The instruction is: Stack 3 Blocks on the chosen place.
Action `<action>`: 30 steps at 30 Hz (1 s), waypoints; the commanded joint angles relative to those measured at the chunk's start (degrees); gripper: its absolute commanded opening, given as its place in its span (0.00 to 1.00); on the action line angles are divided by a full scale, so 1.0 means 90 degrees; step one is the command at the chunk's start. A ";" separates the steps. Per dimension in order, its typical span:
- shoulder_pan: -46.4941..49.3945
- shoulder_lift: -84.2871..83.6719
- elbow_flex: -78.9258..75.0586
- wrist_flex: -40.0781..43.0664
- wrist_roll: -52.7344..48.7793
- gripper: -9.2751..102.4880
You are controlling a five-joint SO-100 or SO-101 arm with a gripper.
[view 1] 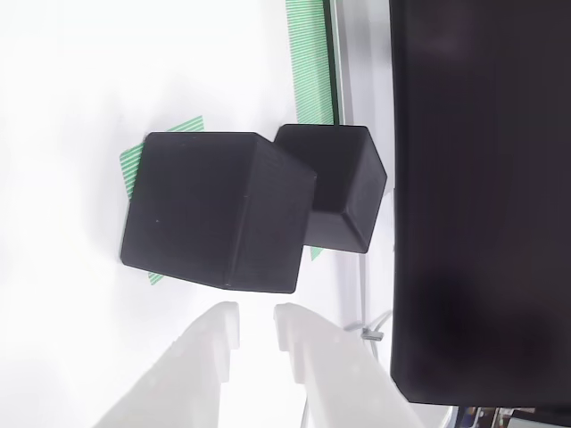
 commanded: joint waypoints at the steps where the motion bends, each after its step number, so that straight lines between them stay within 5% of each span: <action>1: 0.0078 -0.0703 -0.0742 -0.0068 -0.0029 0.08; 9: 0.0195 -0.1836 -0.2051 -0.0127 -0.0547 0.08; 20: 0.0410 -0.3506 -0.2998 -0.0049 -0.3271 0.08; 30: 0.0674 -0.4941 -0.4648 0.0937 -0.5850 0.08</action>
